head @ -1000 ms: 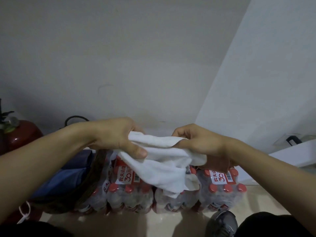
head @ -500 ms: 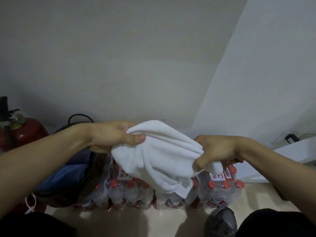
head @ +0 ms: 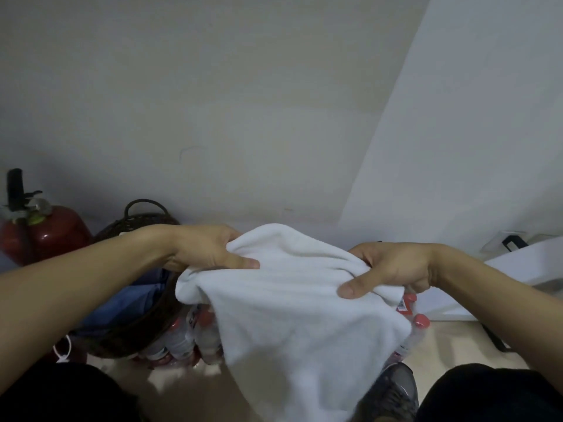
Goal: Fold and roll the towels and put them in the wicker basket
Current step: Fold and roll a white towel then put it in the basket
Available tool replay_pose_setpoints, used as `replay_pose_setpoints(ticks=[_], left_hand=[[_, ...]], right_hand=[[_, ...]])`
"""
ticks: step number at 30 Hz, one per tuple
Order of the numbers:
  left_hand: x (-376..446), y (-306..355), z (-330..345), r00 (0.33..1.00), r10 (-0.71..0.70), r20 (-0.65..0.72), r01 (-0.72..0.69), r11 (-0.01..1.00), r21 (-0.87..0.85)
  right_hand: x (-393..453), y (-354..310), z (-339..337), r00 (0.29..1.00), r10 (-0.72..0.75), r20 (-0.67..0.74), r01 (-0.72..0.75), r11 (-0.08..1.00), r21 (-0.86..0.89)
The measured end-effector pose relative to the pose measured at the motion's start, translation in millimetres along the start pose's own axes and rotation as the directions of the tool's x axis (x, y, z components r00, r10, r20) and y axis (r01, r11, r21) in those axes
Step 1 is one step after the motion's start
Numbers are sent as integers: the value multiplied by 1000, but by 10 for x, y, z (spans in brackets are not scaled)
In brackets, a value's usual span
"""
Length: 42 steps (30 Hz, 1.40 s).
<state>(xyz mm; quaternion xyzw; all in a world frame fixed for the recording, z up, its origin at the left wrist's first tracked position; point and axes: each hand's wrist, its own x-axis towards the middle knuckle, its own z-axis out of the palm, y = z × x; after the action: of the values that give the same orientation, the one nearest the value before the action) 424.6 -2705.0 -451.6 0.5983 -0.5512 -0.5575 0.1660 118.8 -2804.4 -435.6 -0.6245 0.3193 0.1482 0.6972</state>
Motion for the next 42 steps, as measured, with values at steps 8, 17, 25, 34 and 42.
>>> replay_pose_setpoints(ticks=[8, 17, 25, 34, 42], left_hand=[[294, -401, -19, 935, -80, -347, 39, 991, -125], [872, -883, -105, 806, -139, -575, 264, 954, 139], [1542, -1347, -42, 676, -94, -731, 192, 980, 50], [2019, -1599, -81, 472, 11, -881, 111, 991, 72], [2158, -1670, -229, 446, -21, -895, 168, 984, 61]], right_hand=[[311, 338, -175, 934, 65, -352, -55, 998, 38], [949, 532, -429, 857, 228, -462, -231, 972, 50], [1596, 838, -891, 733, 211, -646, -33, 961, 275], [2055, 1214, -1002, 513, -150, -845, 18, 986, -164], [2161, 1178, -937, 525, -184, -831, -231, 909, -347]])
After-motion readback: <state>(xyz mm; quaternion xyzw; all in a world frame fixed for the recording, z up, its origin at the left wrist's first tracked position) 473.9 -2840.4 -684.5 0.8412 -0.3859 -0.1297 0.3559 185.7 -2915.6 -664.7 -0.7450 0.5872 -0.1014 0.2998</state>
